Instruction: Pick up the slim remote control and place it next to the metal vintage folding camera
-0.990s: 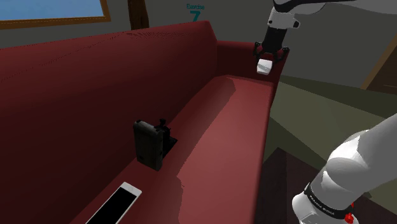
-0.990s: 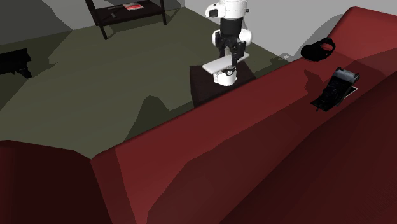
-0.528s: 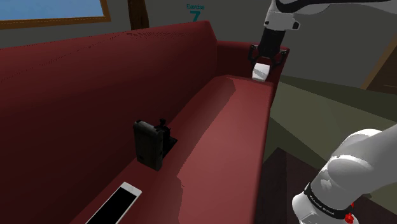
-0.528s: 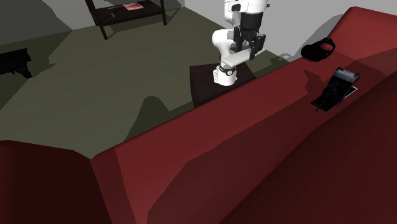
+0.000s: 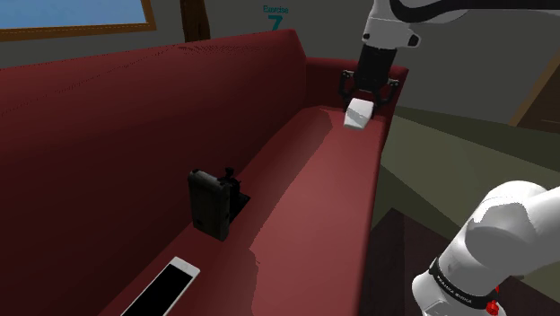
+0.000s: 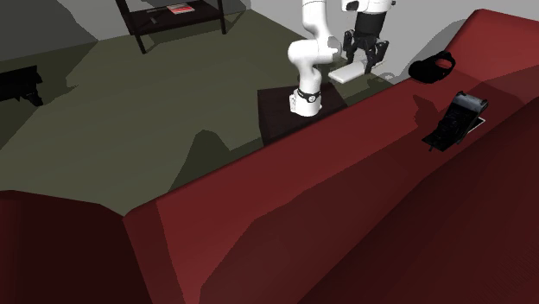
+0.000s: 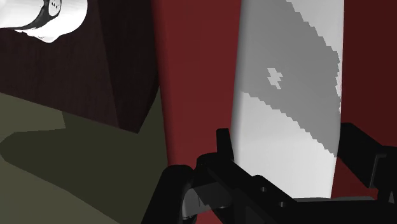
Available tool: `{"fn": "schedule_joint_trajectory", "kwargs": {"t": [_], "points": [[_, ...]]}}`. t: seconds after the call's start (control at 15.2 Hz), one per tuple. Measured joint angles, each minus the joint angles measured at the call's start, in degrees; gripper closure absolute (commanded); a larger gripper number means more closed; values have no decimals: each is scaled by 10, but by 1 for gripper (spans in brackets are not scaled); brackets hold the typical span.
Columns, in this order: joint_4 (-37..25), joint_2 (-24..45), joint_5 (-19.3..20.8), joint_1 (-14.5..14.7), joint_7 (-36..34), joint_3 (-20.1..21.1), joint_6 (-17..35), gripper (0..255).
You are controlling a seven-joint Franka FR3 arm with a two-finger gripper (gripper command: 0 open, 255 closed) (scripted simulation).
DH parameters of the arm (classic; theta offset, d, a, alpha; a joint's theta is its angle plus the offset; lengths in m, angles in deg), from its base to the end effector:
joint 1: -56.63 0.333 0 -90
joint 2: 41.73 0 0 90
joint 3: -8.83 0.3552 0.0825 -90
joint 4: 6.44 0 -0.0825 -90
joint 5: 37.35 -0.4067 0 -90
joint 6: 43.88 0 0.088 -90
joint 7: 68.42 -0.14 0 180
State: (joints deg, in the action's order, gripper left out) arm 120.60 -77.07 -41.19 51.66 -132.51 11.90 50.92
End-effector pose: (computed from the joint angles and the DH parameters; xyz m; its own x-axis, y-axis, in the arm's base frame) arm 0.3669 0.0015 0.6055 0.3954 -0.9185 -0.0091 -0.9169 -0.3941 -0.0637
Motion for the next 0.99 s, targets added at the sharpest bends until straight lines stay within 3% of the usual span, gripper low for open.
{"fn": "schedule_joint_trajectory", "kwargs": {"t": [0.99], "points": [[-3, -39, -97, 67, -207, 174, -19, 255]]}}
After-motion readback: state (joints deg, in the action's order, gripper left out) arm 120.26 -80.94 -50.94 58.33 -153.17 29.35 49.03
